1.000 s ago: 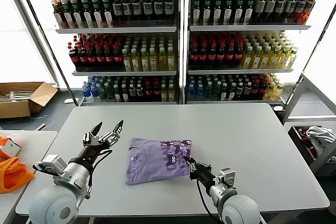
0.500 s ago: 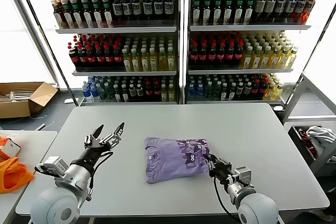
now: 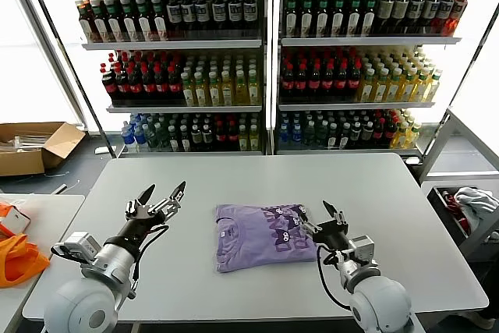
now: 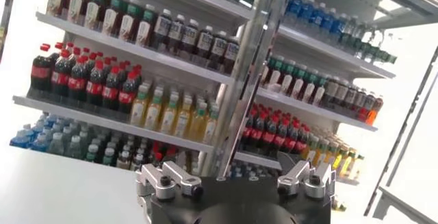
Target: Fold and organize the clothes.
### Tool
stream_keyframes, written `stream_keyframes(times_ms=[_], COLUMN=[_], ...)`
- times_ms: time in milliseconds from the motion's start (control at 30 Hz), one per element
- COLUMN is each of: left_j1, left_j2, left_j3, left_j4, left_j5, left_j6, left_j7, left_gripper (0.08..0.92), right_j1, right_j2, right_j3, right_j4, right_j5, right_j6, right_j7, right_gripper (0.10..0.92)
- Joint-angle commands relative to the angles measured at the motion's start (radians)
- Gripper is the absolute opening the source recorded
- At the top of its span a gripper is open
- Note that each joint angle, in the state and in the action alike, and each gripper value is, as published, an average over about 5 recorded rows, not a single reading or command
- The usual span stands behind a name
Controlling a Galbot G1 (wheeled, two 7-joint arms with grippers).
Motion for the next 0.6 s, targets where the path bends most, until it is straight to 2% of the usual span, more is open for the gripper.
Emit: stream_keyframes(times_ms=[33, 167, 600], left_j1=[0.021, 0.039, 0.040], left_j2=[-0.003, -0.011, -0.025], left_j3=[-0.004, -0.016, -0.016], left_j4=[-0.006, -0.013, -0.008], left_j5=[0.006, 0.007, 0.003], left_j6=[-0.001, -0.004, -0.004], left_j7=[0.002, 0.005, 0.005], left_gripper=[0.823, 0.823, 0.823], right_j1=[0.335, 0.345, 0.230], right_j2=[0.147, 0.186, 0.158], right_j3=[-0.385, -0.424, -0.408], right_j4=[-0.276, -0.362, -0.326], right_j5=[0.014, 0.023, 0.055], right_j6=[-0.015, -0.041, -0.094], right_j7=[0.115, 0.189, 0.290], right_gripper=[0.743, 0.815, 0.823])
